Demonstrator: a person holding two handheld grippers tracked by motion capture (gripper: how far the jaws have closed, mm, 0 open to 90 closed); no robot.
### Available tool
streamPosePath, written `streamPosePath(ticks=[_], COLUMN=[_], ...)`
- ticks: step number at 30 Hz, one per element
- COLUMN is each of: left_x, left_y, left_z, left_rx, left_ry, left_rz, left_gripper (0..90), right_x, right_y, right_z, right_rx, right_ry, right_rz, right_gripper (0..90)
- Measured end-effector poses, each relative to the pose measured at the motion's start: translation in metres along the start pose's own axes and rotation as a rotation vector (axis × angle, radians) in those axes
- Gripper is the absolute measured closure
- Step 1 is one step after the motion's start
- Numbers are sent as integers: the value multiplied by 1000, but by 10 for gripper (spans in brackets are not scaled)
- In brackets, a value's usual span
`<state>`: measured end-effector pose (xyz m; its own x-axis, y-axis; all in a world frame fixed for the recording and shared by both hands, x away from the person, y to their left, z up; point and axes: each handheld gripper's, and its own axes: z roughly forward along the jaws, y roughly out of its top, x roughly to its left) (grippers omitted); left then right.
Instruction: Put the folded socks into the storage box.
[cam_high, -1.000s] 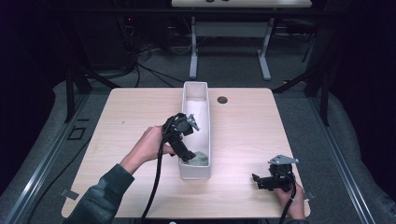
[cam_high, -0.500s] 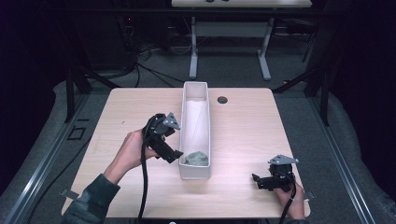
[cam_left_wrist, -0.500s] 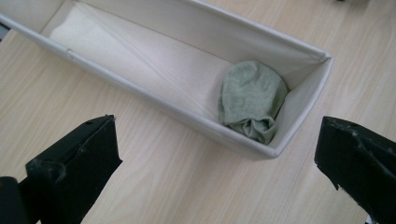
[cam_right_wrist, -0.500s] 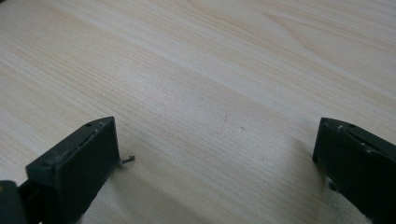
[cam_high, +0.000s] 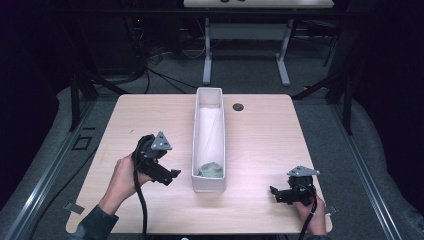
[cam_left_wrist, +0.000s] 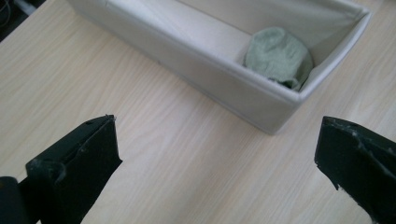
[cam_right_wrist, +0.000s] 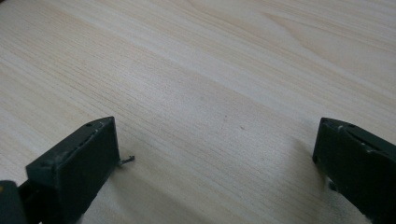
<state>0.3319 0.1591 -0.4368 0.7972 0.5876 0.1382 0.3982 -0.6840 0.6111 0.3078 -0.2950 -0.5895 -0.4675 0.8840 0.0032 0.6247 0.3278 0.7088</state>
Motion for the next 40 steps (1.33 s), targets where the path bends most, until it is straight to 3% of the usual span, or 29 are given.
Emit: streamPosePath(ticks=[7,11,17,22,29,40], left_x=[3,6,9,9,10,10], left_y=[-30,-55,-89,-110,-136,-149], left_z=[0,4,15,27,46,64], left_rx=[-4,7,21,17,-4,-15], left_ry=[22,24,11,-9,-14,-10], left_rz=[-54,-108,-179,-212,-262,-305], left_gripper=[0,0,0,0,0,2], right_x=[0,0,0,0,0,0], right_y=[0,0,0,0,0,0], right_z=[0,0,0,0,0,0], right_rx=[0,-1,-1,-1,0,0], right_ry=[0,-1,-1,-2,-3,-4], right_rz=[0,-1,-1,0,2,3], right_gripper=[0,0,0,0,0,0])
